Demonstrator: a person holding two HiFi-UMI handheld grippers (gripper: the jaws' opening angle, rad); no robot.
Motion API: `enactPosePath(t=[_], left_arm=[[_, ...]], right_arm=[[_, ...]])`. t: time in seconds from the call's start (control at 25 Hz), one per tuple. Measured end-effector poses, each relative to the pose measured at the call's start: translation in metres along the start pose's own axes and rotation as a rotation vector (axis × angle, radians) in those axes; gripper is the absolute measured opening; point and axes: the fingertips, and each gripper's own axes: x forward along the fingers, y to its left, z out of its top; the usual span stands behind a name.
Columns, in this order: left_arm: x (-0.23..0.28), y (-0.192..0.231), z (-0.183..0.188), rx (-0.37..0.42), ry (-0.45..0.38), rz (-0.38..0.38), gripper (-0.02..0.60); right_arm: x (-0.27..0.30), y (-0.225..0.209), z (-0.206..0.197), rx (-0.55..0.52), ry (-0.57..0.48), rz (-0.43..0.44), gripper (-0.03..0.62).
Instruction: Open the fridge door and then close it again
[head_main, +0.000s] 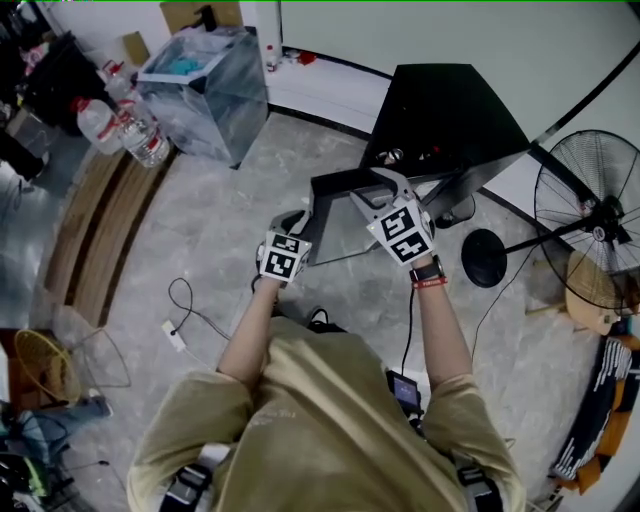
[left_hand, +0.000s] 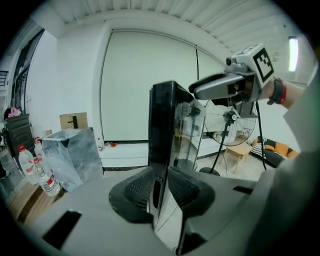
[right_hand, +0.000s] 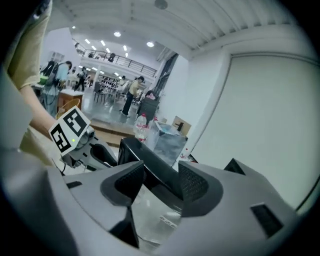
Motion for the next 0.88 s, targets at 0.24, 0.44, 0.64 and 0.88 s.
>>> enactPosePath(t=[0.24,0.44,0.64,0.88], left_arm=[[-0.035,0.01,0.028,-0.03,-0.101,0.046,0.107],[-0.07,0.02,0.059,-0.08,-0.196,0.11,0.106],[-0.093,0.023,0.093,-0.076,-0.307,0.141,0.092],[-0.103,0.021,0.114,-0.07,-0.379,0.156,0.066]], right_arm=[[-0.023,-0.011,0.005,0.227,-0.109,-0.095,0.218],[-0.035,-0.007,0.002,0.351,-0.168,-0.127,0.199],[-0.047,-0.006,0.001,0.441,-0.221,-0.189,0.163],[-0.051,-0.004,0.003,0.496,-0.274,-0.252,0.103]])
